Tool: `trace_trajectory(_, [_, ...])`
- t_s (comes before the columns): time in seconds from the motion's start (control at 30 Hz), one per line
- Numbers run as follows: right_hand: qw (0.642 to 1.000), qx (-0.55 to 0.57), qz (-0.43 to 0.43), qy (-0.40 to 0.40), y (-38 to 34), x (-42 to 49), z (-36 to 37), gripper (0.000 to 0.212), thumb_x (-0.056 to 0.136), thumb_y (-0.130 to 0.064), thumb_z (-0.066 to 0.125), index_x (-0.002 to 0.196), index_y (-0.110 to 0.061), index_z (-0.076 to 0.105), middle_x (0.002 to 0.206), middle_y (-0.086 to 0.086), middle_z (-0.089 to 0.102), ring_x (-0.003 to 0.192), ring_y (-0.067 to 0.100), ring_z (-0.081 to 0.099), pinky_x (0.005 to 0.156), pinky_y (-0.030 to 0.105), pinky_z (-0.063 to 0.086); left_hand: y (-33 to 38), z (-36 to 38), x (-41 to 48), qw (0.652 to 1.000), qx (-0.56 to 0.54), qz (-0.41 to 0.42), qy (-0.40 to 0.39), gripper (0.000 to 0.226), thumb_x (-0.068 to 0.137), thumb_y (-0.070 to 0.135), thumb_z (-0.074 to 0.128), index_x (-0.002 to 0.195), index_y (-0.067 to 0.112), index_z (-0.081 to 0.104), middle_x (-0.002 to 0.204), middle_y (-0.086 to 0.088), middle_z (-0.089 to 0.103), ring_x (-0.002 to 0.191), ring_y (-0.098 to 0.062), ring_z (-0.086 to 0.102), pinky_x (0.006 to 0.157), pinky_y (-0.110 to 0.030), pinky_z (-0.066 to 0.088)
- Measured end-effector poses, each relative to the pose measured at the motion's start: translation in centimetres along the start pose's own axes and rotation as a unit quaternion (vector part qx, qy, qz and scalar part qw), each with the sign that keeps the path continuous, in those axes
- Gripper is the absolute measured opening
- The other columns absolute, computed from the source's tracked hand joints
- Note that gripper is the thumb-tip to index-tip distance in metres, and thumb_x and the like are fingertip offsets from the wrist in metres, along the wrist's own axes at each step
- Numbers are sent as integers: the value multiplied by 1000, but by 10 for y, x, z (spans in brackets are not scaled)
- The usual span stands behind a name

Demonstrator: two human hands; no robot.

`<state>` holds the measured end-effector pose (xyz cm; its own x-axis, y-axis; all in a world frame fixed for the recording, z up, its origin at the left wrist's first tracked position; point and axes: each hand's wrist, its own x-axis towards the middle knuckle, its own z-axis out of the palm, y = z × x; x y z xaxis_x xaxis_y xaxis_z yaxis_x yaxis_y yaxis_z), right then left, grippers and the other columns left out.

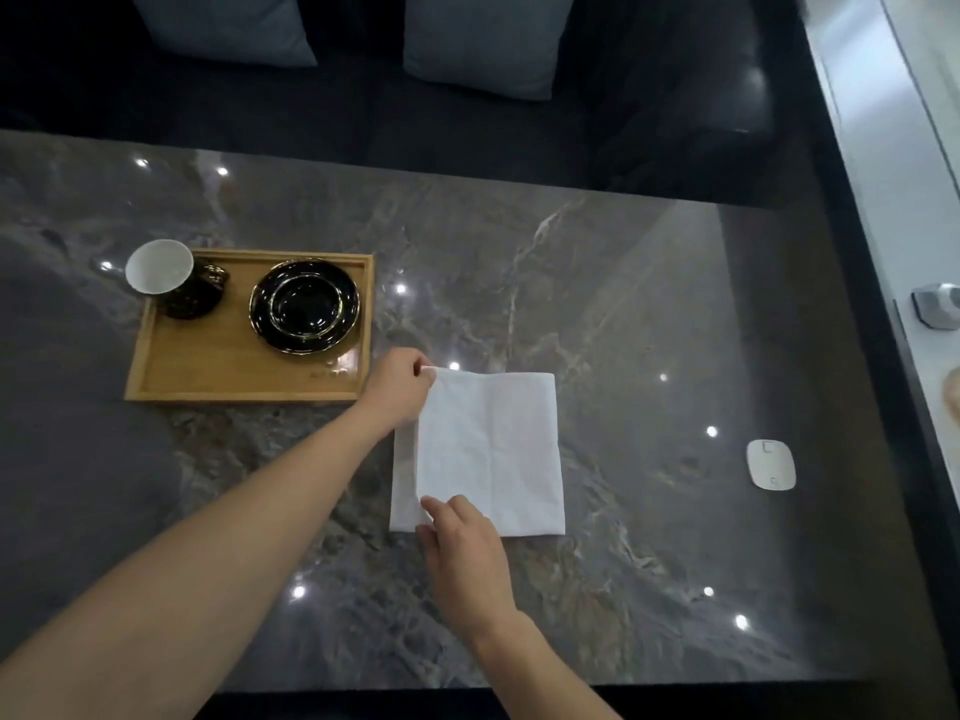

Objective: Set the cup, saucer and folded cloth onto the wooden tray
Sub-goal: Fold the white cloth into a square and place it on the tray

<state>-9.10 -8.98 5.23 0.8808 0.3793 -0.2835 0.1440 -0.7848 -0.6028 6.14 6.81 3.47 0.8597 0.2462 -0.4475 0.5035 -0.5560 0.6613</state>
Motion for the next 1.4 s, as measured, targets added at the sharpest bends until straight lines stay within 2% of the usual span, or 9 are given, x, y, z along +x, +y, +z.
trace_trajectory(0.4, [998,-53,-12,-25,-12,14,28,23,98,-26,51,114,-14,62,89,5,57,75,28,52,71,41,45,-25,0,5,989,138,49,11,8,101,10,50,99,15,55,100,-5,58,91,-23,56,72,-32,40])
trace_trajectory(0.57, [999,-10,-17,-49,-4,9,33,34,97,-33,50,123,-15,61,94,3,62,79,24,55,73,39,47,-21,5,-6,972,221,69,48,35,88,-5,49,122,4,50,120,-18,53,102,-26,48,80,-31,40])
trace_trajectory(0.67, [997,46,-13,62,12,1,25,36,93,-14,51,126,-8,66,104,5,68,89,24,62,78,39,52,-19,20,-31,947,278,118,110,59,86,9,54,141,2,36,134,-22,45,117,-35,47,98,-43,45])
trace_trajectory(0.73, [986,-3,25,162,31,5,17,40,90,-3,51,127,-5,66,120,11,68,108,29,64,90,43,54,-22,40,-52,949,253,156,103,67,93,24,50,151,3,26,152,-24,35,140,-39,36,116,-50,35])
trace_trajectory(0.83, [985,-77,51,143,53,26,5,47,104,-15,39,150,-6,44,158,10,39,149,27,32,119,41,31,-39,73,-74,942,268,199,33,69,103,37,28,161,6,5,171,-15,2,158,-28,-1,128,-45,9])
trace_trajectory(0.93, [990,-123,5,71,70,52,3,55,106,-27,23,158,-9,25,167,4,16,155,18,5,124,39,16,-57,88,-75,924,332,191,18,69,106,43,20,161,6,1,171,-13,-6,157,-25,-11,128,-44,-1])
trace_trajectory(1.13, [970,-235,4,54,109,75,-12,68,104,-44,28,162,-14,7,170,2,2,156,15,-4,125,43,7,-67,96,-70,918,349,186,36,79,102,50,25,160,0,4,170,-20,-2,158,-29,-5,128,-53,10])
trace_trajectory(1.33, [968,-243,47,48,114,81,-26,73,103,-51,20,161,-13,-4,170,2,-7,155,15,-9,124,46,2,-59,89,-72,919,360,162,3,82,100,51,22,160,1,1,169,-20,-8,158,-29,-10,127,-53,9])
trace_trajectory(1.4, [970,-233,59,47,112,88,-43,70,103,-47,27,161,-12,8,170,5,7,156,22,5,123,46,13,-50,81,-70,919,359,164,12,81,98,53,28,158,0,21,168,-23,12,157,-33,10,124,-53,21])
